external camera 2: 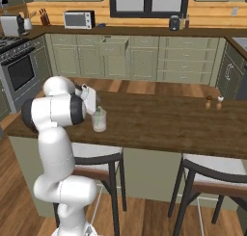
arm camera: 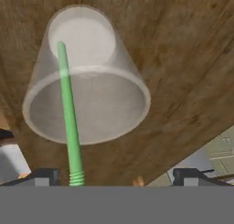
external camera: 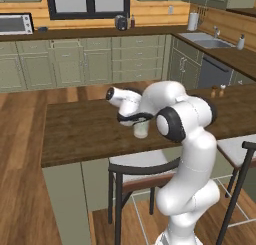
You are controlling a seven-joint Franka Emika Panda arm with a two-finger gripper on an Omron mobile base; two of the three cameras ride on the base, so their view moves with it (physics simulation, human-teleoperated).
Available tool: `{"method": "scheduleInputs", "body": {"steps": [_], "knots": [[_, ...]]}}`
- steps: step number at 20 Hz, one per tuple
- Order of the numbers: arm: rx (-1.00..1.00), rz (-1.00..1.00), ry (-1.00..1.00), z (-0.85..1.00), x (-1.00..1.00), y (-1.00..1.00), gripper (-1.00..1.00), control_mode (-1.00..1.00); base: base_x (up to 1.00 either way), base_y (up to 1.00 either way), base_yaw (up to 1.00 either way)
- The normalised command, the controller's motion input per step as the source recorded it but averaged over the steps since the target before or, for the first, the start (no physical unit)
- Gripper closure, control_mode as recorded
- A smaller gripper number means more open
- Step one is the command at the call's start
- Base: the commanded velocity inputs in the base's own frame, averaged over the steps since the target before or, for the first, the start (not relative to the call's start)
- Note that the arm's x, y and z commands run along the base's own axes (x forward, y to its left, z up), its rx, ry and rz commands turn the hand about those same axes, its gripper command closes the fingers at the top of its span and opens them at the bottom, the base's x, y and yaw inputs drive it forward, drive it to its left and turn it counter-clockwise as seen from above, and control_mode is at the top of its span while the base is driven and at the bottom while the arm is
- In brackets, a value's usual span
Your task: Take a straw from the drawer in front and place it inside the glass cup on the dining counter.
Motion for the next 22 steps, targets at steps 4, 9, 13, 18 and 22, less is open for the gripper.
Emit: {"method": "scheduleInputs", "body": {"steps": [4, 9, 13, 18, 22], "knots": [[0.23, 0.04, 0.14, 0.0, -0.07, 0.0, -1.0, -1.0, 0.0, 0.0, 0.0], [0.15, 0.0, 0.12, 0.0, -0.34, 0.0, -1.0, -1.0, 0.0, 0.0, 0.0], [0.1, 0.0, 0.14, 0.0, -0.28, 0.0, -1.0, -1.0, 0.0, 0.0, 0.0], [0.09, 0.0, 0.08, 0.31, -0.35, 0.08, -1.0, -1.0, 0.0, 0.0, 0.0], [0.16, 0.01, 0.0, 0.95, -0.75, 0.03, -1.0, -1.0, 0.0, 0.0, 0.0]]}}
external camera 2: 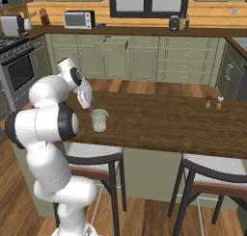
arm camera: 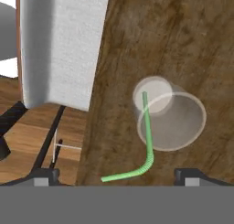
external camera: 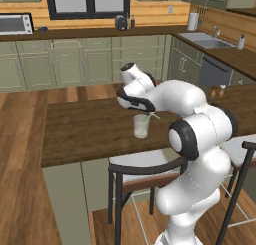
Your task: Take a straw from the drawer in front and place it inside the glass cup on the dining counter.
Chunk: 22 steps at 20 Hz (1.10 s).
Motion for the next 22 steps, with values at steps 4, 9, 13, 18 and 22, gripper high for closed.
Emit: {"method": "scheduleInputs", "body": {"steps": [4, 9, 13, 18, 22], "knots": [[0.19, 0.0, 0.0, 1.0, -0.85, -0.01, -1.0, -1.0, 0.0, 0.0, 0.0], [0.19, 0.0, 0.0, 1.0, -0.88, -0.27, -1.0, -1.0, 0.0, 0.0, 0.0], [0.11, 0.0, 0.0, 0.86, -0.81, -0.56, -1.0, -1.0, 0.0, 0.0, 0.0], [0.04, -0.01, 0.0, 0.54, -0.74, -0.74, -1.0, -1.0, 0.0, 0.0, 0.0], [0.0, -0.05, -0.02, 0.04, -0.74, -0.91, -1.0, -1.0, 0.0, 0.0, 0.0]]}}
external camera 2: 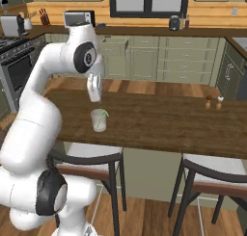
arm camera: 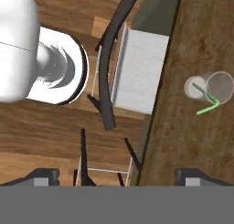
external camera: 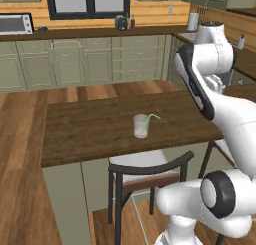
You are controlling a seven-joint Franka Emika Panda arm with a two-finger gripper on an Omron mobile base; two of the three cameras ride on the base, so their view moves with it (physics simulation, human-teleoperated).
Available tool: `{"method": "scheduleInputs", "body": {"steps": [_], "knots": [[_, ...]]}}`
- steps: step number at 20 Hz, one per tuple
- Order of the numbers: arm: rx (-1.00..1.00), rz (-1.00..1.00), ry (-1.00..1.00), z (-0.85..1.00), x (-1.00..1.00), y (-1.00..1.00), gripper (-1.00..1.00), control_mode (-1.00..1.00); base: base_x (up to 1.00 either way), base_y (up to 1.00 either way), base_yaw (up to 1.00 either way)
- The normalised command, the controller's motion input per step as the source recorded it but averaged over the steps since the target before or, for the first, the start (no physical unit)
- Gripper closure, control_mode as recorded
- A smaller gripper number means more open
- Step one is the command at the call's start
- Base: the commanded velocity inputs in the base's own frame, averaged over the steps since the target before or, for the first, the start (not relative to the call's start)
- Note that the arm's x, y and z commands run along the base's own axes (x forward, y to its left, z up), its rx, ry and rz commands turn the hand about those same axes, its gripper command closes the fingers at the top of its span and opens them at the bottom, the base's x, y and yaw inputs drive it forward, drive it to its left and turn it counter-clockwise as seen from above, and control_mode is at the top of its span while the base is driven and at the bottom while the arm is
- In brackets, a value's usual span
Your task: Take a straw from the drawer in front and place it inside the glass cup on the dining counter.
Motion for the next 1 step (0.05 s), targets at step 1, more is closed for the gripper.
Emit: {"method": "scheduleInputs", "body": {"steps": [1], "knots": [[0.0, -0.06, -0.04, 0.0, -0.72, -0.97, -1.0, -1.0, 0.0, 0.0, 0.0]]}}
